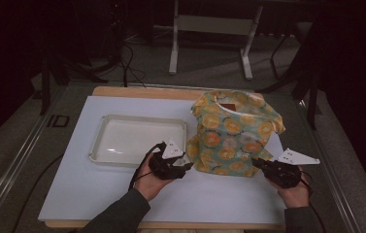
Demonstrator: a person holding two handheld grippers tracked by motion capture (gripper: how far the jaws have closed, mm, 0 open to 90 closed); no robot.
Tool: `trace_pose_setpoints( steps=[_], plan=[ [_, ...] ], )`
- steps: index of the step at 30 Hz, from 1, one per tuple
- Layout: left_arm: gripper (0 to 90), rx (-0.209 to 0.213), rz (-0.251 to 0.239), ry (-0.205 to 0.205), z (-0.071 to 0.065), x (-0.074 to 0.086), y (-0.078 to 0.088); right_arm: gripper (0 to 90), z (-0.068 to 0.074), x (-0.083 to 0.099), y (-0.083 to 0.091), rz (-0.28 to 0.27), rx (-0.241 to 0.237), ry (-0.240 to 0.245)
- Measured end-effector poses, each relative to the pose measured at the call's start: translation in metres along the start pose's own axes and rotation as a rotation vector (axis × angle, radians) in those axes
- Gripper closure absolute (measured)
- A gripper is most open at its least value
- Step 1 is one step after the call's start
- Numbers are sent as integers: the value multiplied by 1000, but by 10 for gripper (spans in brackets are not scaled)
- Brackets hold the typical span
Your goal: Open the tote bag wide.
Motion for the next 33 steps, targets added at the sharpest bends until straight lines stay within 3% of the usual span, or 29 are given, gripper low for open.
trace_pose_setpoints(
  steps=[10, 16, 20, 24, 29, 33],
  plan=[
    [502, 14, -13, 2, 3, -17, -14, 900, 3, 1, -1, 7, -2, 23],
    [518, 24, -45, 33, 6, -30, -33, 900, 4, 1, -1, 14, -14, 28],
    [647, 8, -48, 41, 5, -33, -37, 900, 5, 2, -1, 19, -22, 31],
    [879, -1, -55, 32, 1, -34, -39, 900, 6, 4, -3, 34, -25, 39],
    [892, -2, -53, 24, -4, -32, -40, 900, 4, 7, -7, 61, -22, 38],
    [892, 6, -18, 3, -11, -26, -49, 900, -1, 13, -13, 83, -12, 21]
  ],
)
Point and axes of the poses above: each handheld gripper's, and its own axes: y roughly backward along the jaws, x roughly out of its underside, z roughly to its left, the point moved 4 cm from there along -y, roughly forward along the jaws, and after that the axes turned 14 degrees about -y, right-handed, at the moved point
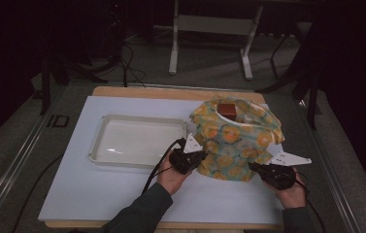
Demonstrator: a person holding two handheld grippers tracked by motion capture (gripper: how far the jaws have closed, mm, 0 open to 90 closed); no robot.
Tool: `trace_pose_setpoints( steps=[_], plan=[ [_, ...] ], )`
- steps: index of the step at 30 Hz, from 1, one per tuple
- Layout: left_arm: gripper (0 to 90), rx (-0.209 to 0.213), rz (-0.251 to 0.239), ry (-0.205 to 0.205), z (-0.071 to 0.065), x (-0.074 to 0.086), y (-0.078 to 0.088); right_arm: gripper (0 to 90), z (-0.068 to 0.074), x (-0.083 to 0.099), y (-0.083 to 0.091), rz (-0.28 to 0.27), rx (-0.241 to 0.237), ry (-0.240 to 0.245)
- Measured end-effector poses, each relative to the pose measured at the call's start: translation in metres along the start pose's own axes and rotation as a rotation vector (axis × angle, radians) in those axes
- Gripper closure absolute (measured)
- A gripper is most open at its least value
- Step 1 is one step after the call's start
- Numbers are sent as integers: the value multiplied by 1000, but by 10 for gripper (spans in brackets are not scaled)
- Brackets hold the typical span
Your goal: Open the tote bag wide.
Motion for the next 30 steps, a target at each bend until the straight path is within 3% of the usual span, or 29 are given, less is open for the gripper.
trace_pose_setpoints(
  steps=[3, 6, 7, 9, 14, 15, 18, 20, 21, 22, 23, 30],
  plan=[
    [893, 6, 13, 1, -2, 3, -4, 900, -2, 3, -2, 13, 7, -13],
    [893, 14, 30, -11, -4, 6, -11, 769, -4, 3, 0, 10, 4, -21],
    [892, 14, 30, -11, -4, 6, -11, 769, -4, 3, 0, 10, 4, -21],
    [892, 14, 35, -12, -6, 7, -13, 669, -3, -2, 6, -17, -2, -36],
    [892, 16, 46, -15, -7, 9, -17, 599, 3, -12, 17, -72, -7, -40],
    [892, 19, 57, -19, -7, 11, -18, 574, 9, -18, 22, -107, -4, -31],
    [892, 21, 73, -20, -7, 13, -20, 606, 16, -25, 26, -146, 3, -29],
    [892, 26, 86, -22, -7, 15, -20, 752, 19, -28, 29, -163, 1, -26],
    [891, 26, 86, -22, -7, 15, -20, 752, 19, -28, 29, -163, 1, -26],
    [888, 28, 90, -19, -7, 16, -19, 867, 22, -29, 30, -158, 6, -8],
    [878, 31, 92, -20, -6, 16, -18, 891, 23, -29, 30, -150, 8, 4],
    [703, 27, 45, 12, 2, 12, 5, 900, 26, -24, 22, -101, -4, 44]
  ],
)
Point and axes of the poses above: each handheld gripper's, and its own axes: y roughly backward along the jaws, x roughly out of its underside, z roughly to its left, the point moved 4 cm from there along -y, roughly forward along the jaws, and after that the axes turned 14 degrees about -y, right-handed, at the moved point
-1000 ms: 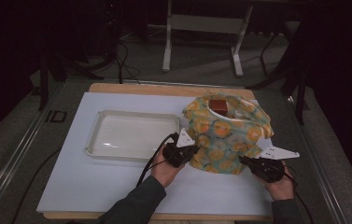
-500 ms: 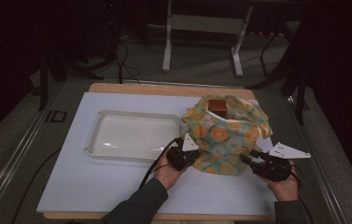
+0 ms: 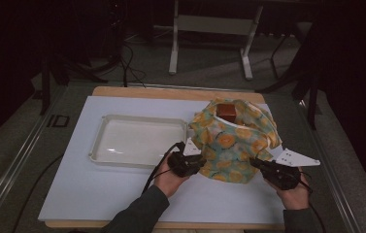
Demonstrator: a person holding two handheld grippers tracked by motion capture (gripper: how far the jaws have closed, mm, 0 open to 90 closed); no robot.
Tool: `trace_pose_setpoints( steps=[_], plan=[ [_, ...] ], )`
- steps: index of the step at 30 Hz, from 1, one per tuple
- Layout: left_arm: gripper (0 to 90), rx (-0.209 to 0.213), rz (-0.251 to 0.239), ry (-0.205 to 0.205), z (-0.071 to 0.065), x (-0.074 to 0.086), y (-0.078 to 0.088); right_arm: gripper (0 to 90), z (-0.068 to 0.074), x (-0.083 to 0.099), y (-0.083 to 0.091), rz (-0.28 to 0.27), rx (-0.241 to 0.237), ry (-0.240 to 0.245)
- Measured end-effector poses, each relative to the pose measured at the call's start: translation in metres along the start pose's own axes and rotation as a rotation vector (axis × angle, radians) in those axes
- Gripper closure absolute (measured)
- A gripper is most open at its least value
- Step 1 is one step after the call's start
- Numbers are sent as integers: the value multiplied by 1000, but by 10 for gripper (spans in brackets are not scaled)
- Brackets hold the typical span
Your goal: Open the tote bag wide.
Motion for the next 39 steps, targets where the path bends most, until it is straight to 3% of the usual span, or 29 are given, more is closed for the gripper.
trace_pose_setpoints(
  steps=[8, 13, 16, 19, 23, 28, 32, 36, 39],
  plan=[
    [574, -89, -76, 43, 22, -13, 30, 900, 1, 3, -4, 23, -9, 6],
    [492, -123, -124, 52, 30, -26, 43, 900, 2, 4, -5, 29, -12, 7],
    [455, -156, -141, 22, 36, -40, 52, 900, 2, 4, -5, 30, -16, 7],
    [393, -155, -138, 6, 37, -47, 53, 900, 2, 4, -6, 32, -19, 9],
    [318, -150, -93, -31, 42, -58, 44, 900, 2, 5, -7, 41, -23, 12],
    [459, -158, -44, -74, 46, -62, 31, 900, 2, 5, -7, 44, -23, 8],
    [662, -164, -30, -90, 44, -67, 30, 900, 1, 5, -6, 42, -23, 7],
    [874, -170, -52, -108, 41, -71, 33, 900, 2, 5, -5, 40, -25, 8],
    [889, -186, -88, -112, 38, -75, 40, 900, 2, 5, -4, 38, -24, 9]
  ],
)
Point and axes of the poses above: each handheld gripper's, and its own axes: y roughly backward along the jaws, x roughly out of its underside, z roughly to its left, the point moved 4 cm from there along -y, roughly forward along the jaws, and after that the axes turned 14 degrees about -y, right-handed, at the moved point
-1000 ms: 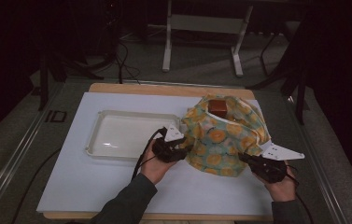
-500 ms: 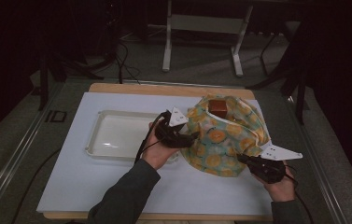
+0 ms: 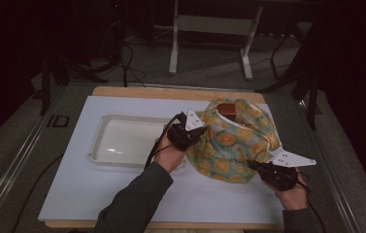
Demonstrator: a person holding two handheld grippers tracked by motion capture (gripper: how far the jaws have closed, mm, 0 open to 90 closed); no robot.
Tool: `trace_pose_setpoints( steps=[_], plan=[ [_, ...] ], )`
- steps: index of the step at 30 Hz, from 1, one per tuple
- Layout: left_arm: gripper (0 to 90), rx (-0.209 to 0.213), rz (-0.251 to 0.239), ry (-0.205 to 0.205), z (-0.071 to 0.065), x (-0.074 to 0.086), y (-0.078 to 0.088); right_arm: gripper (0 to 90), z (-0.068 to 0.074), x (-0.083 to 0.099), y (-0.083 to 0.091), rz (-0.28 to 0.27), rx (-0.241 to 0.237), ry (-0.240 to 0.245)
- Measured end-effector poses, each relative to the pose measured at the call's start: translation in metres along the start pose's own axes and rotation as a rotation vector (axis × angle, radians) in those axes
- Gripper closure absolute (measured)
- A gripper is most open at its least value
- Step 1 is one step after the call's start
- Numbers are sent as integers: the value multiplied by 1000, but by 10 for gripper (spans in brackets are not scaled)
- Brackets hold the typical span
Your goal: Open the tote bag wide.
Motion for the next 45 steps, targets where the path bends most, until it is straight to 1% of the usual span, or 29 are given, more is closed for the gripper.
trace_pose_setpoints(
  steps=[3, 4, 5, 6, 9, 10, 13, 15, 16, 17, 22, 24, 27, 28, 29, 30, 31, 34, 37, 38, 39, 40, 41, 42, 45],
  plan=[
    [890, -9, -35, 4, -2, -4, 8, 900, 0, 0, 1, -1, 0, -2],
    [890, -9, -35, 4, -2, -4, 8, 900, 0, 0, 1, -1, -1, -3],
    [891, -6, -63, 6, -4, -8, 13, 900, 0, 0, 1, -1, 0, -3],
    [890, -7, -78, 4, -5, -10, 16, 900, 0, 0, 1, 0, -1, -3],
    [890, 4, -127, -14, -11, -16, 23, 900, 0, 0, 1, 4, -2, 5],
    [891, 4, -136, -30, -15, -18, 26, 900, 0, 1, 1, 6, -2, 6],
    [891, 19, -164, -43, -21, -23, 31, 900, -1, 1, 0, 7, -1, 4],
    [891, 22, -180, -55, -25, -26, 34, 900, -1, 1, 0, 7, 1, 4],
    [892, 22, -180, -55, -25, -26, 34, 900, -1, 1, 0, 7, 1, 4],
    [892, 24, -187, -65, -27, -27, 36, 900, -2, 1, 1, 5, 5, 2],
    [892, 33, -205, -72, -30, -29, 42, 900, -3, 1, 3, -2, 8, -6],
    [892, 52, -217, -83, -34, -26, 44, 900, -5, 1, 4, -1, 11, -11],
    [892, 77, -191, -95, -41, -15, 38, 900, -8, 4, 1, 15, 22, -20],
    [892, 77, -191, -95, -41, -15, 38, 900, -8, 4, 1, 15, 22, -20],
    [892, 89, -177, -98, -44, -9, 33, 900, -10, 6, -1, 26, 32, -27],
    [892, 90, -150, -109, -48, -2, 26, 900, -13, 9, -4, 39, 39, -37],
    [891, 92, -132, -113, -50, 3, 22, 900, -16, 13, -8, 60, 51, -48],
    [891, 102, -94, -116, -54, 13, 10, 900, -21, 18, -15, 92, 72, -71],
    [891, 120, -47, -114, -57, 23, -5, 900, -26, 23, -19, 115, 90, -81],
    [891, 123, -40, -115, -57, 25, -7, 899, -27, 24, -19, 117, 94, -92],
    [890, 124, -29, -116, -58, 26, -9, 867, -28, 24, -19, 116, 91, -100],
    [890, 124, -29, -116, -58, 26, -9, 867, -28, 24, -19, 116, 91, -100],
    [890, 125, -12, -115, -59, 29, -14, 842, -29, 24, -17, 110, 92, -110],
    [889, 124, -5, -117, -58, 30, -16, 810, -32, 23, -13, 95, 91, -121],
    [883, 124, -3, -105, -57, 31, -18, 731, -34, 21, -6, 81, 72, -132]
  ],
)
Point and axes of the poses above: each handheld gripper's, and its own axes: y roughly backward along the jaws, x roughly out of its underside, z roughly to its left, the point moved 4 cm from there along -y, roughly forward along the jaws, and after that the axes turned 14 degrees about -y, right-handed, at the moved point
